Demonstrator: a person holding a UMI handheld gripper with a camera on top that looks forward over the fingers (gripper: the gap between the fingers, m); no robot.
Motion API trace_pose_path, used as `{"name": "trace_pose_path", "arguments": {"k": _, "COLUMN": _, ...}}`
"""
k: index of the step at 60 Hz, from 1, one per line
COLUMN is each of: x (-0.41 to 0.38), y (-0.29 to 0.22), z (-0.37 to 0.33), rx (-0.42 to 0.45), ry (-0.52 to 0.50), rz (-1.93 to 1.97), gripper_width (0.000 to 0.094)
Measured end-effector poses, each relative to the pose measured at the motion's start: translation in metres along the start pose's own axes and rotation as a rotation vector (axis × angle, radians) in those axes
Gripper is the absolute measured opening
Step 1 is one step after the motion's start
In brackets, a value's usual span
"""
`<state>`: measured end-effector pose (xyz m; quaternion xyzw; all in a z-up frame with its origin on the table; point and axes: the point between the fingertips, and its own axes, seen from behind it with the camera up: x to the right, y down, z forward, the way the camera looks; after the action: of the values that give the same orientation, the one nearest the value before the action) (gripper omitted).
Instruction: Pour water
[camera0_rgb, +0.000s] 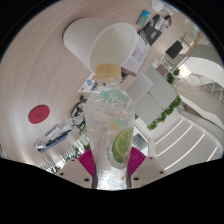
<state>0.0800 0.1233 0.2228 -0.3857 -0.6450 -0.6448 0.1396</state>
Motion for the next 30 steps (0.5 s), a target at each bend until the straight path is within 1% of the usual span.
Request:
{"name": "trace_pose_path", "arguments": {"k": 3, "x": 0.000, "y": -0.001, "z": 0.008, "rx": 0.004, "ry": -0.005, "rz": 0.026, "gripper_width": 0.0381}}
{"name": "trace_pose_path", "arguments": {"k": 4, "x": 0.000, "y": 0.001, "z": -0.009, "rx": 0.001, "ry": 0.000, "rz": 0.046, "gripper_width": 0.0380}}
{"name": "trace_pose_path", "arguments": {"k": 5, "x": 0.001, "y": 0.002, "z": 0.003, "rx": 0.007, "ry": -0.004, "rz": 0.078, "gripper_width": 0.0379}}
{"name": "trace_pose_path", "arguments": {"k": 6, "x": 0.002, "y": 0.002, "z": 0.001, "rx": 0.004, "ry": 0.002, "rz": 0.118, "gripper_width": 0.0358}}
{"name": "trace_pose_path", "arguments": {"k": 7, "x": 0.004, "y": 0.003, "z": 0.003, "rx": 0.006, "ry": 0.004, "rz": 0.168, "gripper_width": 0.0380}}
{"name": "trace_pose_path", "arguments": {"k": 8, "x": 0.007, "y": 0.006, "z": 0.004, "rx": 0.006, "ry": 0.005, "rz": 0.231, "gripper_width": 0.0380}}
{"name": "trace_pose_path", "arguments": {"k": 9, "x": 0.010, "y": 0.010, "z": 0.005, "rx": 0.004, "ry": 0.007, "rz": 0.304, "gripper_width": 0.0351}}
{"name": "trace_pose_path", "arguments": {"k": 10, "x": 0.013, "y": 0.013, "z": 0.005, "rx": 0.005, "ry": 0.007, "rz": 0.389, "gripper_width": 0.0381}}
{"name": "trace_pose_path", "arguments": {"k": 11, "x": 0.018, "y": 0.015, "z": -0.004, "rx": 0.005, "ry": 0.030, "rz": 0.475, "gripper_width": 0.0380}}
{"name": "trace_pose_path", "arguments": {"k": 12, "x": 0.024, "y": 0.017, "z": 0.000, "rx": 0.029, "ry": 0.014, "rz": 0.578, "gripper_width": 0.0380}}
{"name": "trace_pose_path", "arguments": {"k": 15, "x": 0.039, "y": 0.034, "z": 0.002, "rx": 0.062, "ry": 0.031, "rz": 0.905, "gripper_width": 0.0384}}
{"name": "trace_pose_path", "arguments": {"k": 16, "x": 0.042, "y": 0.040, "z": 0.002, "rx": 0.073, "ry": 0.035, "rz": 1.011, "gripper_width": 0.0360}}
{"name": "trace_pose_path", "arguments": {"k": 17, "x": 0.045, "y": 0.046, "z": 0.003, "rx": 0.089, "ry": 0.035, "rz": 1.113, "gripper_width": 0.0396}}
{"name": "trace_pose_path", "arguments": {"k": 18, "x": 0.054, "y": 0.053, "z": 0.000, "rx": 0.113, "ry": 0.042, "rz": 1.192, "gripper_width": 0.0408}}
{"name": "trace_pose_path", "arguments": {"k": 21, "x": 0.052, "y": 0.072, "z": 0.013, "rx": 0.168, "ry": 0.028, "rz": 1.484, "gripper_width": 0.0421}}
{"name": "trace_pose_path", "arguments": {"k": 22, "x": 0.044, "y": 0.074, "z": 0.002, "rx": 0.170, "ry": 0.060, "rz": 1.597, "gripper_width": 0.0428}}
{"name": "trace_pose_path", "arguments": {"k": 23, "x": 0.046, "y": 0.080, "z": 0.016, "rx": 0.206, "ry": 0.021, "rz": 1.661, "gripper_width": 0.0441}}
{"name": "trace_pose_path", "arguments": {"k": 24, "x": 0.039, "y": 0.082, "z": -0.009, "rx": 0.201, "ry": 0.089, "rz": 1.768, "gripper_width": 0.0457}}
{"name": "trace_pose_path", "arguments": {"k": 27, "x": 0.032, "y": 0.081, "z": 0.018, "rx": 0.304, "ry": -0.009, "rz": 1.949, "gripper_width": 0.0489}}
{"name": "trace_pose_path", "arguments": {"k": 29, "x": 0.007, "y": 0.075, "z": 0.014, "rx": 0.367, "ry": -0.032, "rz": 2.075, "gripper_width": 0.0504}}
{"name": "trace_pose_path", "arguments": {"k": 30, "x": -0.009, "y": 0.068, "z": -0.004, "rx": 0.391, "ry": 0.000, "rz": 2.140, "gripper_width": 0.0518}}
